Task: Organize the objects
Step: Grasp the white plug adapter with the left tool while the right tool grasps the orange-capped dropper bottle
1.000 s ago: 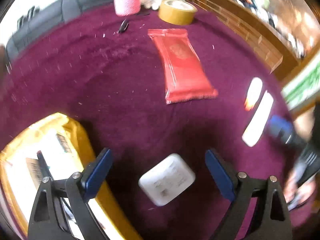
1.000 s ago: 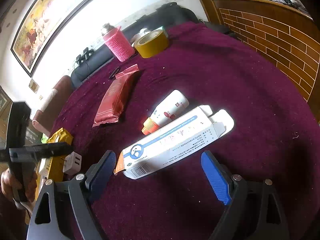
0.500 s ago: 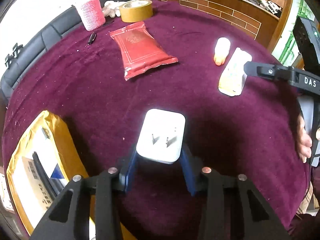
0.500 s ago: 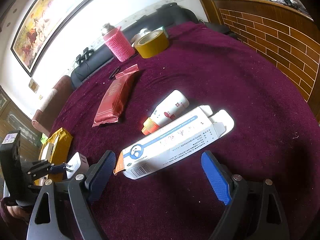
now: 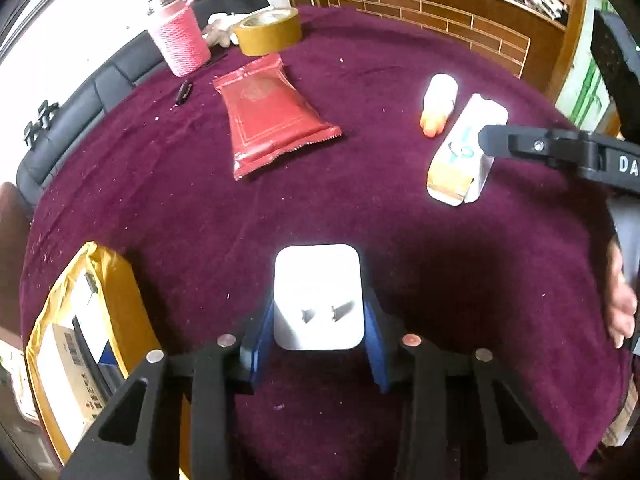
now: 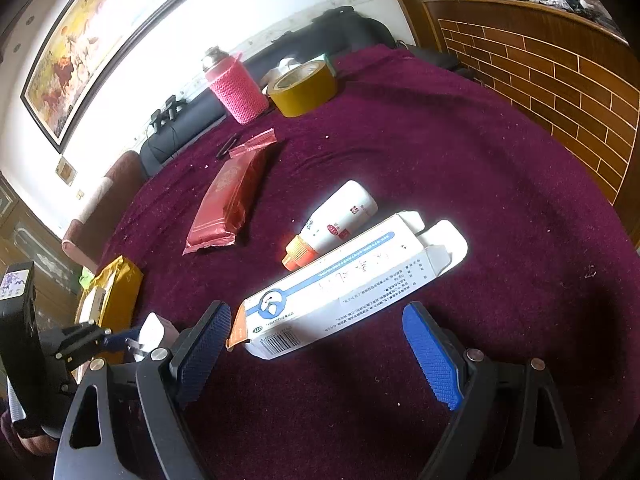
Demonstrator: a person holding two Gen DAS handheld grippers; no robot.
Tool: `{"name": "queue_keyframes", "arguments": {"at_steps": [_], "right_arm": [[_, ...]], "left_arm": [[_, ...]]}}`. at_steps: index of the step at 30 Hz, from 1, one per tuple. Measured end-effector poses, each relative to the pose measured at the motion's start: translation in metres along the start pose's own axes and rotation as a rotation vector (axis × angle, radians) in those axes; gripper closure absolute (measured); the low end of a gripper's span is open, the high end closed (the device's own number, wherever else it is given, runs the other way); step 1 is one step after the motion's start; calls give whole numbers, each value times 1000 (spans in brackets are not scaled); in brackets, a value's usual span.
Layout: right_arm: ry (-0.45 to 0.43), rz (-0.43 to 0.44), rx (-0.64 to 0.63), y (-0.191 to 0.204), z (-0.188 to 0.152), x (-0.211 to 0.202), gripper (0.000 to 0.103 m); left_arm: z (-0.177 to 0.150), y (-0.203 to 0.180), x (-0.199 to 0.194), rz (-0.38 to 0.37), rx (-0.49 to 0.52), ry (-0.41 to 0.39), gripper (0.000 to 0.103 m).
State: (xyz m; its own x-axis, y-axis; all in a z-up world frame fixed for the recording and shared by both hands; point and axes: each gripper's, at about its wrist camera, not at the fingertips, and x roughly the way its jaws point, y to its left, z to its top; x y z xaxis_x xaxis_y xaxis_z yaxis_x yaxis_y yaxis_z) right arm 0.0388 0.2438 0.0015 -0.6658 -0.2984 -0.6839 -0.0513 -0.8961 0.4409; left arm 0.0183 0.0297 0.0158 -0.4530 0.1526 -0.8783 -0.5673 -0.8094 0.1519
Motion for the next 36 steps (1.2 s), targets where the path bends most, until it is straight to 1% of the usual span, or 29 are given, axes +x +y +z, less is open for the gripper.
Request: {"name": "queue_keyframes", "arguments": {"at_steps": [2,4,5,6,7,8,10,12,14,15,17,19,21,24,27,30,32,34,36], "right_arm": [[-12,-16,14,-2,0,-3,12],[-73,-52,28,-3,0,-16,12],[-117,-74,21,-2,1,-25,12],[-159,-112,4,1,3,-35,12],[-173,-130,-7,3,6,-39,12],[-167,-129,-14,5,11,-41,12],[-94,-89,-19,8,26,-33,12],[2,-37,10,8,43,-15,12],[40,-39,37,7,54,-3,12],[51,-66,34,8,61,5,13],[78,-111,9,12,67,18,16],[127,-138,-1,15,70,32,19],[170,-200,-18,20,70,44,21],[205,-263,-52,30,70,55,23],[246,-289,-54,37,67,68,25],[231,-306,-101,50,69,78,29],[230,-327,-122,56,69,83,34],[224,-359,-133,59,68,86,37],[210,-405,-165,63,65,87,44]], "left_arm": [[-3,3,-9,-1,-29,-32,65],[-8,9,-25,-28,-83,-77,65],[-11,10,-34,-37,-105,-100,65],[-16,12,-46,-43,-129,-130,65],[-22,12,-58,-54,-149,-158,65],[-26,12,-65,-61,-159,-173,65],[-37,12,-83,-97,-194,-209,64],[-49,15,-100,-146,-238,-254,64],[-57,18,-111,-168,-272,-284,64],[-63,21,-117,-184,-294,-300,64],[-74,25,-124,-191,-318,-316,64],[-85,30,-129,-172,-331,-324,64],[-96,36,-133,-144,-347,-322,64],[-110,45,-136,-111,-367,-326,64],[-121,55,-136,-103,-402,-328,64],[-129,64,-133,-101,-438,-323,64],[-133,69,-133,-89,-453,-322,64],[-139,73,-134,-72,-465,-324,64],[-146,79,-135,-71,-483,-328,64]]}}
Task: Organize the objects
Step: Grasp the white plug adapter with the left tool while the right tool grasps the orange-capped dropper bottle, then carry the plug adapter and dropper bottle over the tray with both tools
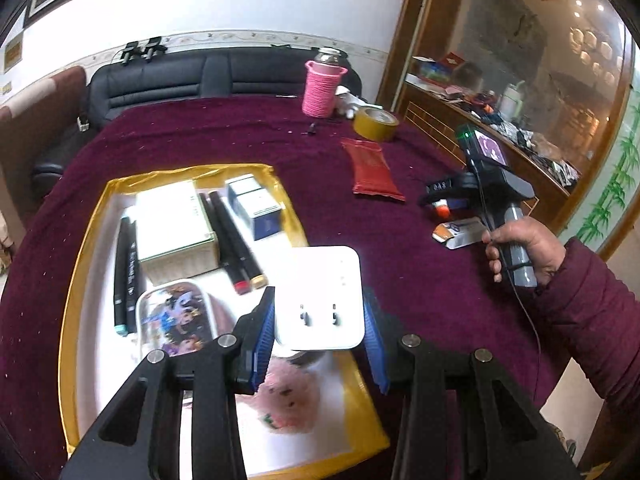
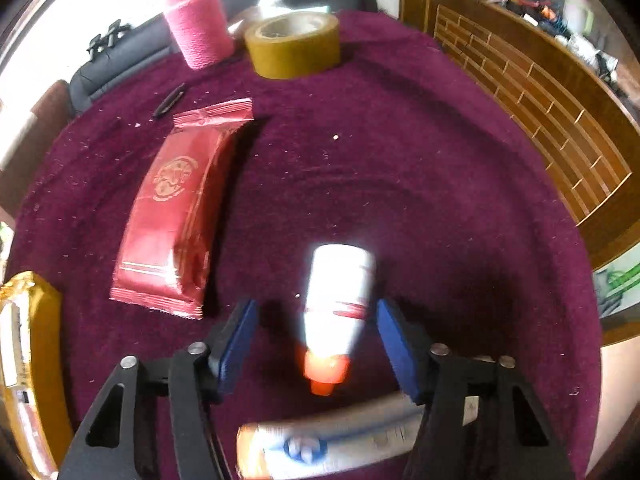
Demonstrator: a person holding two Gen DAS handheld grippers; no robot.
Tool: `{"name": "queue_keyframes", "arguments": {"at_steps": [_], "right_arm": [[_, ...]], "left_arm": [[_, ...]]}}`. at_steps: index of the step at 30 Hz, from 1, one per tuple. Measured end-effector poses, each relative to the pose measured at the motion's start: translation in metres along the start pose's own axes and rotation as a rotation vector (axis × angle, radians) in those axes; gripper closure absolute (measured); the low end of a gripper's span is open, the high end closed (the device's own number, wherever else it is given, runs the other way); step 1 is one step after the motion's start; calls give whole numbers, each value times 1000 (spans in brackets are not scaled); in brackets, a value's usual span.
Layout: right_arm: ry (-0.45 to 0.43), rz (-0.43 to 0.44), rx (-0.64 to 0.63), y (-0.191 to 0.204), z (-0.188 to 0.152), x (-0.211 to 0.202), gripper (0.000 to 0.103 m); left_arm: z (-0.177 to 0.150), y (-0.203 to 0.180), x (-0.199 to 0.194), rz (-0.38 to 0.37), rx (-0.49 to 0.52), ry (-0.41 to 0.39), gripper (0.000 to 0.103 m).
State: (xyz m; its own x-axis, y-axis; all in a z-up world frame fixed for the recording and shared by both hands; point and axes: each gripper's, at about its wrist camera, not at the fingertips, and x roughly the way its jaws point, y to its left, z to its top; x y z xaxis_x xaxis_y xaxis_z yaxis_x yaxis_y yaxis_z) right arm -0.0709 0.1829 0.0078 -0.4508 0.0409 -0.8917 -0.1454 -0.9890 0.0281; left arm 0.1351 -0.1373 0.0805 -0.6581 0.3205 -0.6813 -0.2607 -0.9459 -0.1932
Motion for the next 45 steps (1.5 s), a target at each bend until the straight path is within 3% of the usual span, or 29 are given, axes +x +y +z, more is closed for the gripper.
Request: {"name": "queue_keyframes", "arguments": {"at_steps": [3,4,10,22,36,45], "right_arm": [[-20,-26,-10,-1,-3,-1,63],[-21,-26,-4,-3,-3,-2,74],[-34,41,32,-12,-16,-18,74],[-117,215,7,9,-53,-81,74],[-162,439,-180,97,-102,-152,73],[-120,525,-282,154,-129,-160,73]], "left_arm": [[-4,12,-4,9,-29,-3,64],[-5,15,-5,13,-37,-4,64],[-13,30,-19,42,-71,-21,64],[-30,47,-62,115,-110,-74,64],[-50,66,-95,178,-157,-110,64],[-62,84,-89,215,-192,-80,64]]}}
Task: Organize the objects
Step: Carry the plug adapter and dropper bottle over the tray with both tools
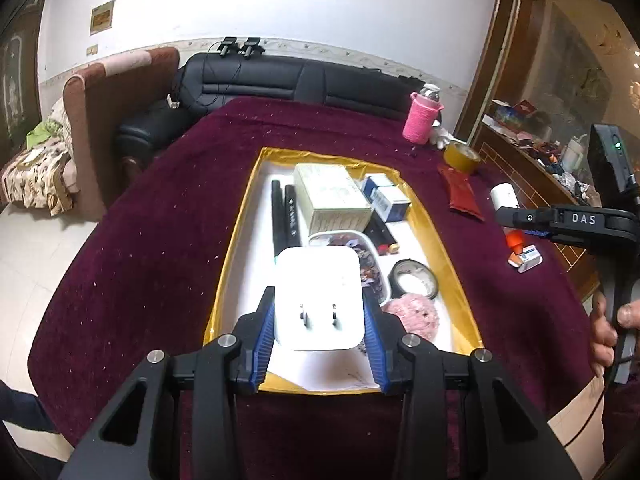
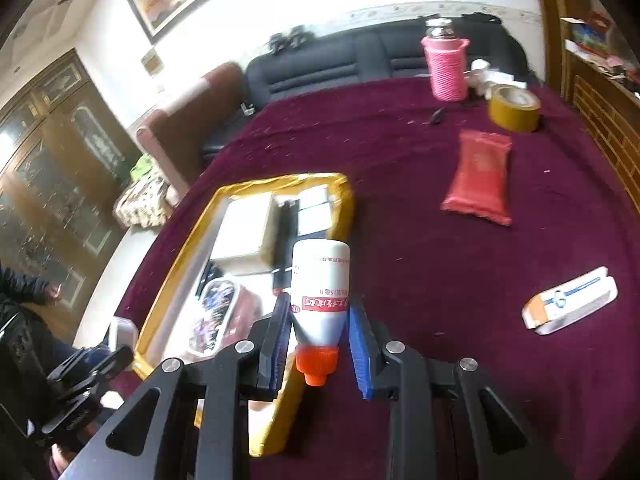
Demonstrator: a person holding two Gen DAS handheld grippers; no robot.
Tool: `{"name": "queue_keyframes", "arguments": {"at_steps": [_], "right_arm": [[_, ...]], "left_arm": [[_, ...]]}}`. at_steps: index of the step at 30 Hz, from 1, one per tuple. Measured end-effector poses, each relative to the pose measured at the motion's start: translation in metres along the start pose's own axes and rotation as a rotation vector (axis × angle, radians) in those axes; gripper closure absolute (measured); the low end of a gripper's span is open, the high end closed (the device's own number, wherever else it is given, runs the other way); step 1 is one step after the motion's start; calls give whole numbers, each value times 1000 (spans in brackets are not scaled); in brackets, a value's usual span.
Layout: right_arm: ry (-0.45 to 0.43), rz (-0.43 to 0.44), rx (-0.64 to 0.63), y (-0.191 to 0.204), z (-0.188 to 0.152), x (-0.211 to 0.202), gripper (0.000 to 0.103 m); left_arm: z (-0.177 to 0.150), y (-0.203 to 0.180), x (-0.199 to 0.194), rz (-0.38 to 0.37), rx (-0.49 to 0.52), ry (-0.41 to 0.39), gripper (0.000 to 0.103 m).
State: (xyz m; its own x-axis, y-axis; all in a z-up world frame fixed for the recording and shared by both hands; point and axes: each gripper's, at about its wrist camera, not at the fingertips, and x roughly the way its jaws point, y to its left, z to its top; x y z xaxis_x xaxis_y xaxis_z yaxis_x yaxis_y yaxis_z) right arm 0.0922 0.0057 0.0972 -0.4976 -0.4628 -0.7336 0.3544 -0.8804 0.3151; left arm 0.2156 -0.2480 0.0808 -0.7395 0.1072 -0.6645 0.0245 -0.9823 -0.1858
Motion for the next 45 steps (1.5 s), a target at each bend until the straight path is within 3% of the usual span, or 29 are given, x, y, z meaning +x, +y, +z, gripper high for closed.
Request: {"name": "queue_keyframes", "arguments": {"at_steps": [8,15,20,35,45], "right_arm": [[69,6,-41,27,-6,35,73],[82,-38,-74,40,2,57,73],[98,-73,-76,39,13,75,73],[272,-192,-85,33,34,125,73],[281,-194,-69,31,47,145,73]], "left_arm": [[-3,8,21,21,0,37,64],[10,25,32,59,-11,34,64],[21,35,38,57,-17,31,64],[49,38,88,103,33,94,63],[57,33,96,134,62,79,65]]}}
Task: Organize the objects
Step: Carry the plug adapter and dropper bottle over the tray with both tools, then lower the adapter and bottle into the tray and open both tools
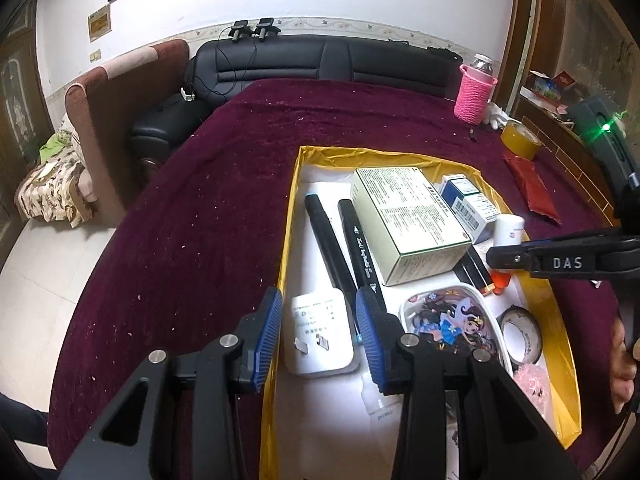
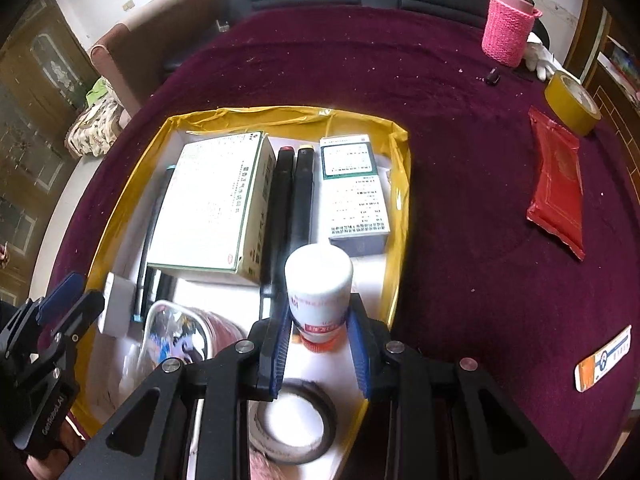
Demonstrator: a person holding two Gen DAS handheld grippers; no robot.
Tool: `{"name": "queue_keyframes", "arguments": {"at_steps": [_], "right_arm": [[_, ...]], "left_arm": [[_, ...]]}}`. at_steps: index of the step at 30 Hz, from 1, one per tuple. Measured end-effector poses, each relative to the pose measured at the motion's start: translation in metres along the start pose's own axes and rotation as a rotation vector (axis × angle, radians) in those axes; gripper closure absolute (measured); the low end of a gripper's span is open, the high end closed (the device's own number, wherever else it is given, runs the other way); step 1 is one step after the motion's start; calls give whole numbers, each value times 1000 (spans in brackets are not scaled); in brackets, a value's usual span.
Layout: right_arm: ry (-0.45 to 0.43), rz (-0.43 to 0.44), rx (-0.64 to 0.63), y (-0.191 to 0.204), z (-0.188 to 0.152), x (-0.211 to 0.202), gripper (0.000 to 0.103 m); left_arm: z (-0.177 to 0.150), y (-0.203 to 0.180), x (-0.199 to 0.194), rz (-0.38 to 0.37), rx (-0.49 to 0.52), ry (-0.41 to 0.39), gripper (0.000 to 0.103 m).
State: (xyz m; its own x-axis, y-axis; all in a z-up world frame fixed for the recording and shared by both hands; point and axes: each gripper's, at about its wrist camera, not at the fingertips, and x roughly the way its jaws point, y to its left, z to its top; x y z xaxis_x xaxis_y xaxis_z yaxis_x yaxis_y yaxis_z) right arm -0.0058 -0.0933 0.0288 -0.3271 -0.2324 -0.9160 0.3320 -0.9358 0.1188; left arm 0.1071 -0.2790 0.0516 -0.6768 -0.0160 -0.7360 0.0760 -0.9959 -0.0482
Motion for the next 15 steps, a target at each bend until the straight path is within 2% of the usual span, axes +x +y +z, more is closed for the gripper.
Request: {"name": "queue_keyframes", "arguments": {"at_steps": [9,15], "right_arm": [[-12,-22,-10,1,6,9,73],[10,-13,-13,3,4,10,73]], "left_arm": [[6,-4,1,59,35,-32,66],[8,-7,-1,67,47,-44,66]]}}
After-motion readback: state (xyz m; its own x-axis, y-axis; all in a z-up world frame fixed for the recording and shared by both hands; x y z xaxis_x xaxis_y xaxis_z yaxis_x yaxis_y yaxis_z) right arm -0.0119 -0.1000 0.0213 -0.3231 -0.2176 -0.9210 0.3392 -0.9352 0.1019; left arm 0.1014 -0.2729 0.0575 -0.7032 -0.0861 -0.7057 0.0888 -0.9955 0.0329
